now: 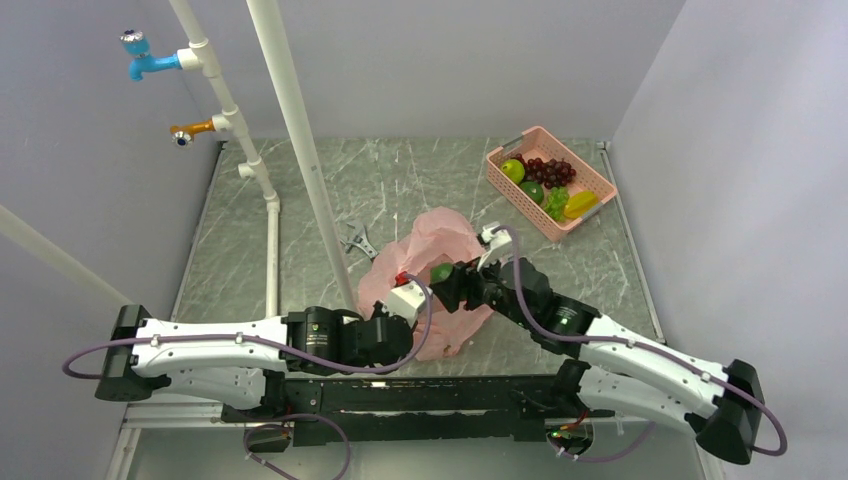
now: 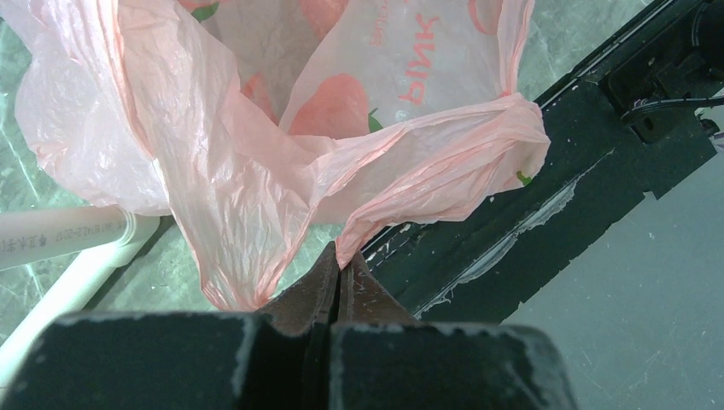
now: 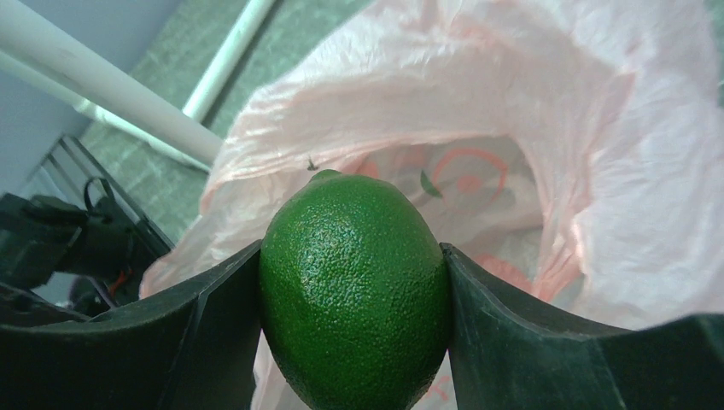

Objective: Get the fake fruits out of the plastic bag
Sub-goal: Take out the fake fruit from the plastic bag.

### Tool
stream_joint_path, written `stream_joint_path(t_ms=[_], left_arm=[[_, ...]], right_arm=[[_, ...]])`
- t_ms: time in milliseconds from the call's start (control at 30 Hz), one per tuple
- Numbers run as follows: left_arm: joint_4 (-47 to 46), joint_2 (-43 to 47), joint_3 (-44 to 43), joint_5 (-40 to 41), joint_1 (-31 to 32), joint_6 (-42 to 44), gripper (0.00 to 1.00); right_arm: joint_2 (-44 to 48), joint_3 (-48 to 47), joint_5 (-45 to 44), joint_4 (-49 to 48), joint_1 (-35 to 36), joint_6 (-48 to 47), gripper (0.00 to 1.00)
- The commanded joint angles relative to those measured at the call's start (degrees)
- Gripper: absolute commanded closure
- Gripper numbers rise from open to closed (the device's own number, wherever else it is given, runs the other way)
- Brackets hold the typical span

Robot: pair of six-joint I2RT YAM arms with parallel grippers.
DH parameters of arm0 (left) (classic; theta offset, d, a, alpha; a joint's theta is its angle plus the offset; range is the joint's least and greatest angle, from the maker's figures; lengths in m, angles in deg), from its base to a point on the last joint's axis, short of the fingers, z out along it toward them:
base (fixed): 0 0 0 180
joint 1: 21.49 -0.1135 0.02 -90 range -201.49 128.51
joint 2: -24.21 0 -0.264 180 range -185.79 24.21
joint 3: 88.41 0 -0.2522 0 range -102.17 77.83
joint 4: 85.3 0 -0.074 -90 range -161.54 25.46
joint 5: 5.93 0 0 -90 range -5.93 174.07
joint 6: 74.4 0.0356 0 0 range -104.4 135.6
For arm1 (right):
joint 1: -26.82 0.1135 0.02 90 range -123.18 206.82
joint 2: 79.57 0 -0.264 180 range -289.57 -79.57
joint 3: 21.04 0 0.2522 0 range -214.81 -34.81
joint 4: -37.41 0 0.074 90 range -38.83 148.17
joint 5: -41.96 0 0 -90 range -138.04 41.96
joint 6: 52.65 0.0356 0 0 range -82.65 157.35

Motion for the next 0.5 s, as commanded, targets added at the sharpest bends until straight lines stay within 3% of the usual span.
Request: stream_joint_path(t_ms=[0, 233, 467], left_arm=[[-0.4, -0.4, -2.4, -0.7, 0.3, 1.0, 1.0], [-0.7, -0.3, -1.7, -1.0, 0.3, 0.8, 1.0], [-0.3, -0.1, -1.6, -1.0, 0.3, 0.5, 1.0]], right_arm=[[6.1, -0.8, -5.7, -1.5, 0.0, -1.2, 1.0], [11.0, -0.3, -22.2, 2.4, -0.3, 2.3, 1.0], [7.8, -6.7, -35.8, 8.2, -2.9, -0.5, 1.0]])
